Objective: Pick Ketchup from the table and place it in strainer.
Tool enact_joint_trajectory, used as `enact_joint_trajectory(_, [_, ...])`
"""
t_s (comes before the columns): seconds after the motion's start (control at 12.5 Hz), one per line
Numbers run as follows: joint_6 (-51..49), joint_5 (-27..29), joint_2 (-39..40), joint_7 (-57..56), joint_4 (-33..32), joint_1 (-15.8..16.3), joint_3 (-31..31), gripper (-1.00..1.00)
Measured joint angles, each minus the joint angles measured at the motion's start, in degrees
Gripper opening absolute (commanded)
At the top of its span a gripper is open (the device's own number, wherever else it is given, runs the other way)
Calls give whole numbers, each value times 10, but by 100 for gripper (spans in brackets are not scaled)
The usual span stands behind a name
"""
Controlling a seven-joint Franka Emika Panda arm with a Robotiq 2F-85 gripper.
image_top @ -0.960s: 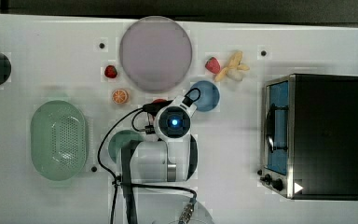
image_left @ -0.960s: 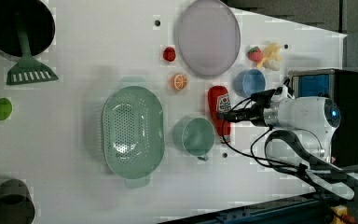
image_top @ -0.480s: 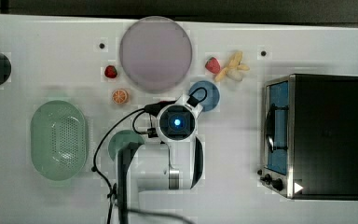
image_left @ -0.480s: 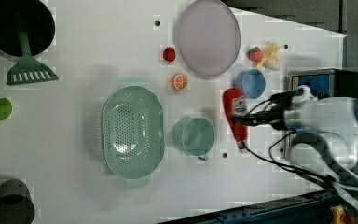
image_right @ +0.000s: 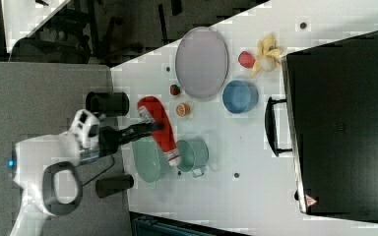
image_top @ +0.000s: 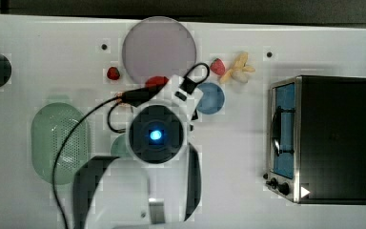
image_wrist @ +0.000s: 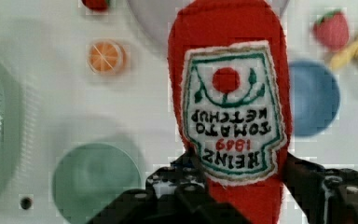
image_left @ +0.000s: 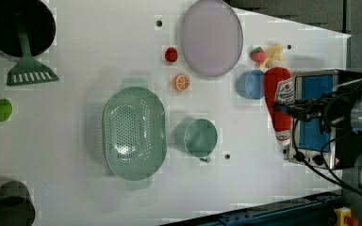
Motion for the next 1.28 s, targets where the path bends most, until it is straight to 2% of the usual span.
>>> enact_joint_trajectory(0.32, [-24, 2, -3, 76, 0, 5, 54, 9])
enact_joint_trajectory(0.64, [-13, 12, 44, 225, -3, 21, 156, 9])
enact_joint_trajectory(0.8, [22, 17, 72, 292, -4, 35, 200, 9])
enact_joint_trajectory(0.96, [69, 21, 96, 353, -4, 36, 245, 9])
enact_joint_trajectory(1.28, [199, 20, 168, 442, -1, 52, 281, 9])
